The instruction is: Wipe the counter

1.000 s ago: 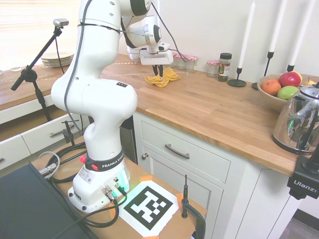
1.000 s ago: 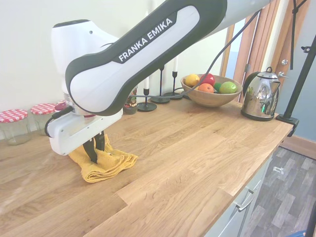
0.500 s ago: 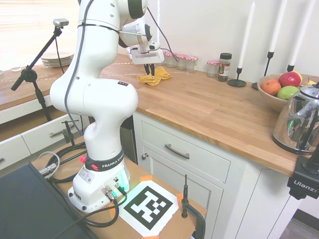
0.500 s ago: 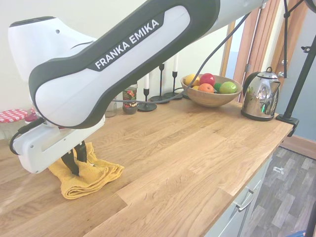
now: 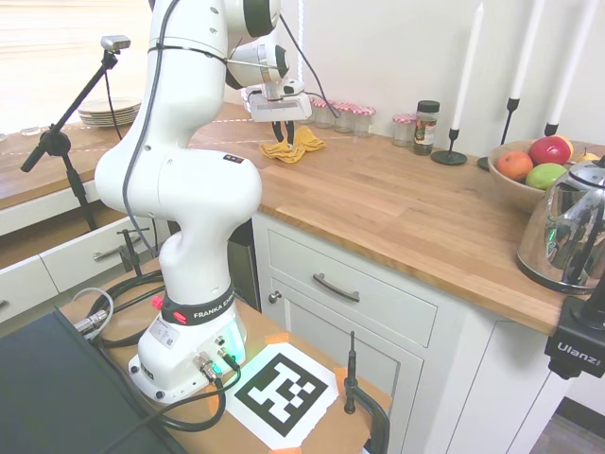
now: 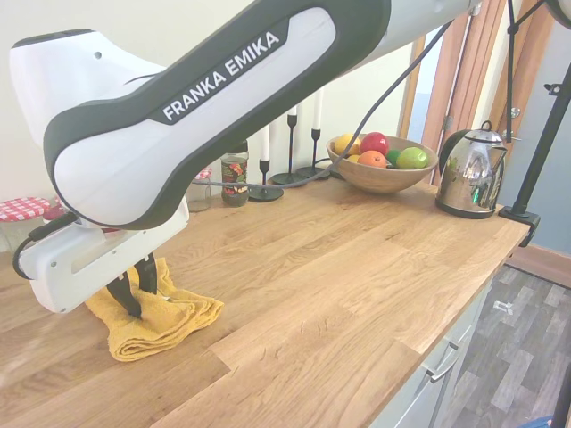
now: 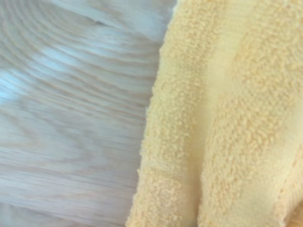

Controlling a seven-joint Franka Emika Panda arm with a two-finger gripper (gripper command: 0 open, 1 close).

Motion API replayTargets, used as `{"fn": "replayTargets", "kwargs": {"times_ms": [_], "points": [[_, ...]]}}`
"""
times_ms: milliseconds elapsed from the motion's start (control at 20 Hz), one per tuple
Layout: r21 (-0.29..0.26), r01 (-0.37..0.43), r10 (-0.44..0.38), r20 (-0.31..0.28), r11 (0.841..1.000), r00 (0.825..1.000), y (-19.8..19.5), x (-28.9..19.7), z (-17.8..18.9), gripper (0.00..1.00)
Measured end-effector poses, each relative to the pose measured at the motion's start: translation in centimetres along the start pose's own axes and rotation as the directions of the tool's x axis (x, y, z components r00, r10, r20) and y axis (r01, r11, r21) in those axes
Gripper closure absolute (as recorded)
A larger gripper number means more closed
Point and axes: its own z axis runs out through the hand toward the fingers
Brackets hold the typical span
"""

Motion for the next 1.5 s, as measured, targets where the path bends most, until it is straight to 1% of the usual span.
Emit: {"fn": "replayTargets", "kwargs": {"times_ms": [400, 650, 1100, 1500], "points": [[-0.003, -0.016, 0.016, 0.052, 1.0, 0.999, 0.2, -0.4, -0.3, 0.0], [-0.008, -0.022, 0.022, 0.072, 1.0, 0.997, 0.3, -0.7, -0.6, 0.0], [-0.001, -0.01, 0.01, 0.077, 1.0, 0.997, 0.9, -1.8, -1.5, 0.0], [0.031, -0.015, 0.013, 0.06, 0.999, 0.998, 2.5, -2.1, -2.8, 0.0]]}}
